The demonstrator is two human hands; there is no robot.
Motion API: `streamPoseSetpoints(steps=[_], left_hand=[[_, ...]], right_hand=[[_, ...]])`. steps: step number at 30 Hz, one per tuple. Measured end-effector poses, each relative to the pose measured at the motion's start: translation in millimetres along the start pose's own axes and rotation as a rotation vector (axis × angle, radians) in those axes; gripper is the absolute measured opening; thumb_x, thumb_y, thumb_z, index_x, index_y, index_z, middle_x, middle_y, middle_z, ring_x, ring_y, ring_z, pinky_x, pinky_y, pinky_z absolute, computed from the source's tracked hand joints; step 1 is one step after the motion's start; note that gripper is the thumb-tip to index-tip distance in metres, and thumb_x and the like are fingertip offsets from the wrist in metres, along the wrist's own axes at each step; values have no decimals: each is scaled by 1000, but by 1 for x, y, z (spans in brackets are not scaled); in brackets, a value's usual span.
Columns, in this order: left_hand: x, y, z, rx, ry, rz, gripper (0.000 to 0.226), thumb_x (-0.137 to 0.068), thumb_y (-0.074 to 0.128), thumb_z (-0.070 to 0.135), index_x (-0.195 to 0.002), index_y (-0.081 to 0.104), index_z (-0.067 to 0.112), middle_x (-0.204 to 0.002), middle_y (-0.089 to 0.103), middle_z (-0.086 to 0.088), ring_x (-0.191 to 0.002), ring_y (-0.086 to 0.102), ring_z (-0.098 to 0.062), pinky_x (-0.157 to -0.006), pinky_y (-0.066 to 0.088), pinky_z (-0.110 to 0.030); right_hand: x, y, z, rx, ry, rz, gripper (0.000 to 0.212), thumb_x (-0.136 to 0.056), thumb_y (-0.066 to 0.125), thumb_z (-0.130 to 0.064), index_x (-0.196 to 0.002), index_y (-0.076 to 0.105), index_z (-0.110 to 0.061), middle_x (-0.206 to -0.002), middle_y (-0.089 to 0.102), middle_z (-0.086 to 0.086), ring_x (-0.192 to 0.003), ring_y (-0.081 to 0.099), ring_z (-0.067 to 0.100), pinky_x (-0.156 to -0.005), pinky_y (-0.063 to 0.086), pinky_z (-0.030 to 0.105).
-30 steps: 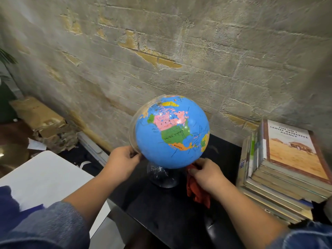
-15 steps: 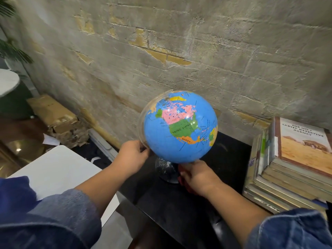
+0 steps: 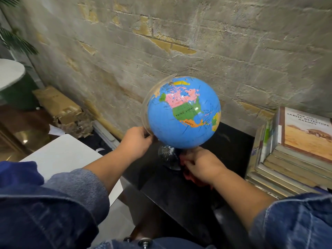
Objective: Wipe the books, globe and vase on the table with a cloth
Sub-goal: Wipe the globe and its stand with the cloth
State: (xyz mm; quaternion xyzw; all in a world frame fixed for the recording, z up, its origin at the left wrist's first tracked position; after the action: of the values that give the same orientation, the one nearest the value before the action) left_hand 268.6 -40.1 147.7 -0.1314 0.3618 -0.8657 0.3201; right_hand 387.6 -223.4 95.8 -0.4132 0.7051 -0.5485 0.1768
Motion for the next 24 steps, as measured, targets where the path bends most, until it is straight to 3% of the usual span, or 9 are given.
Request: streamPoseSetpoints(steps=[3, 7, 11, 16, 20, 24], left_hand=[[1, 1, 0, -37, 25, 12, 19, -89, 62, 25, -80, 68, 10, -55, 50, 1, -72, 59, -29, -60, 34, -26], [-1, 2, -3, -5, 3, 22, 14, -89, 62, 24, -85, 70, 13, -55, 51, 9, -62, 50, -14, -60, 35, -25], [-4, 4, -6, 17, -18, 25, 15, -88, 63, 24, -80, 70, 13, -54, 52, 7, -52, 45, -8, -49, 33, -24], [-4, 6, -7, 24, -10, 29, 16, -87, 63, 24, -84, 71, 11, -62, 59, 0, -56, 49, -13, -53, 36, -26], [-4, 6, -9, 27, -11, 28, 13, -87, 64, 26, -80, 68, 16, -59, 56, 4, -55, 48, -10, -52, 36, -25], [-5, 6, -9, 6, -9, 32, 13, -87, 64, 27, -77, 66, 19, -56, 52, 9, -54, 46, -8, -50, 33, -24]], right_hand=[[2, 10, -15, 76, -119, 61, 40, -97, 49, -32, -137, 51, -33, -142, 39, -10, -122, 40, 20, -105, 35, 26], [-3, 10, -17, 80, -119, -78, 34, -95, 49, -30, -127, 59, -33, -128, 46, -5, -119, 46, 21, -101, 40, 30], [-1, 8, -22, 74, -117, 41, 37, -97, 47, -29, -134, 54, -31, -139, 42, -7, -123, 39, 21, -104, 37, 29], [-2, 7, -27, 68, -144, -165, 29, -94, 49, -28, -119, 63, -33, -123, 48, -6, -113, 49, 19, -97, 45, 33], [-2, 8, -26, 115, -130, 11, 38, -96, 48, -30, -133, 54, -32, -136, 43, -6, -123, 40, 22, -102, 40, 31], [5, 16, -31, 164, -280, -138, 37, -95, 50, -27, -132, 56, -31, -131, 42, -10, -118, 39, 21, -100, 40, 31]])
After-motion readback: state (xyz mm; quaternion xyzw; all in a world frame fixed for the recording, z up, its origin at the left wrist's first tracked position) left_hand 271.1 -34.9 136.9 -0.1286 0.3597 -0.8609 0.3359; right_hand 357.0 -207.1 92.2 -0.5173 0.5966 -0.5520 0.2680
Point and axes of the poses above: each hand's wrist, its own x-axis away from the middle knuckle, its own y-axis out of the palm, z = x × y, the point moved 4 cm from there along -x, towards the middle knuckle
